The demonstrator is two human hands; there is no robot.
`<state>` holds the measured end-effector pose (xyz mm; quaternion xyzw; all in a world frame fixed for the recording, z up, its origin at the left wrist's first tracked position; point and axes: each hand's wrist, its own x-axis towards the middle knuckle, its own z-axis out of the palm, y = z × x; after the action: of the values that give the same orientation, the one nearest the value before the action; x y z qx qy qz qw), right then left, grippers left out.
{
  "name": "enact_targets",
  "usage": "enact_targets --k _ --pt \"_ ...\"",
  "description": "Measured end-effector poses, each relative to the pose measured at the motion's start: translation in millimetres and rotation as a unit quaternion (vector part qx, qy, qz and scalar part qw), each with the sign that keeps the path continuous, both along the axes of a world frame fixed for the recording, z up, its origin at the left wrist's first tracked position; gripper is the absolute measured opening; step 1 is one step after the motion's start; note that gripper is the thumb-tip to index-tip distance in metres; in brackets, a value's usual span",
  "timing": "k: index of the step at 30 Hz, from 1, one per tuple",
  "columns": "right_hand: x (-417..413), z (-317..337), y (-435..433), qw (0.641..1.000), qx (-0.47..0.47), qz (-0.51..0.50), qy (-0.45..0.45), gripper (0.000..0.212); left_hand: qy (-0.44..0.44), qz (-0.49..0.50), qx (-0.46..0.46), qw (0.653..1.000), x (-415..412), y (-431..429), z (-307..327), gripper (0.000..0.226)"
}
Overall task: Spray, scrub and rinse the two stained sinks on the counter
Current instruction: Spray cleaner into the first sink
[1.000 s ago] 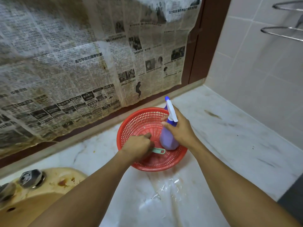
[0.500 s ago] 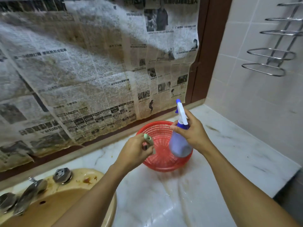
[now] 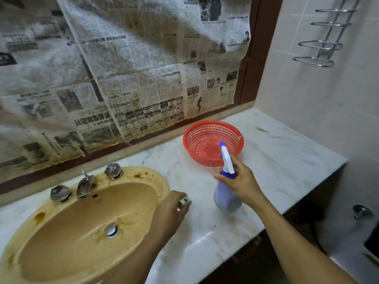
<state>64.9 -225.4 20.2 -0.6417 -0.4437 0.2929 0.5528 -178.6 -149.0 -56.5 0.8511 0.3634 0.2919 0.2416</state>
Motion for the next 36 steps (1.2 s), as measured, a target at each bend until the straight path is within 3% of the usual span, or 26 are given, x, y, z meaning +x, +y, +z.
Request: enact_targets --k 3,7,9,12,15,19,24,30,36 --pt "-19.5 -20.9 -21.5 1.0 -0.007 0.011 0.005 0.075 0.111 -0.068 0.114 0.985 -20.0 -7.3 -35.3 0.021" --pt "-33.6 -35.7 -41.6 0.999 -0.031 0.027 0.004 0.073 0.174 -0.14 0.159 0.962 -29.3 -11.5 -52.8 0.01" --pt "-33.5 -40.7 -46.7 0.999 -0.033 0.025 0.014 0.07 0.198 -0.169 0.157 0.953 -27.3 -10.3 -57.0 0.018" --pt "-23.5 -44.4 -46.4 0.999 -0.031 0.018 0.038 0.061 0.219 -0.173 0.121 0.953 -21.3 -6.0 -59.7 0.011" --pt "-14.3 -44.7 -41.8 0.998 -0.034 0.03 0.042 0.057 0.229 -0.16 0.08 0.957 -16.1 -2.0 -63.5 0.035" --pt "-9.3 -46.4 -36.0 0.998 -0.035 0.046 0.03 0.058 0.146 -0.067 0.035 0.986 -13.9 -4.8 -54.0 0.044" --pt "-14.5 -39.7 -35.4 0.996 -0.052 0.069 0.035 0.045 0.038 0.031 -0.013 0.999 -31.3 -22.7 -24.3 0.037" --pt "-51.4 -27.3 -41.2 0.992 -0.067 0.082 0.068 0.03 -0.015 0.155 -0.092 0.983 -81.5 -49.2 0.2 0.042" --pt "-114.1 -23.9 -46.4 0.986 -0.076 0.069 0.129 0.02 -0.108 0.216 -0.206 0.948 -135.5 -83.5 6.1 0.036"
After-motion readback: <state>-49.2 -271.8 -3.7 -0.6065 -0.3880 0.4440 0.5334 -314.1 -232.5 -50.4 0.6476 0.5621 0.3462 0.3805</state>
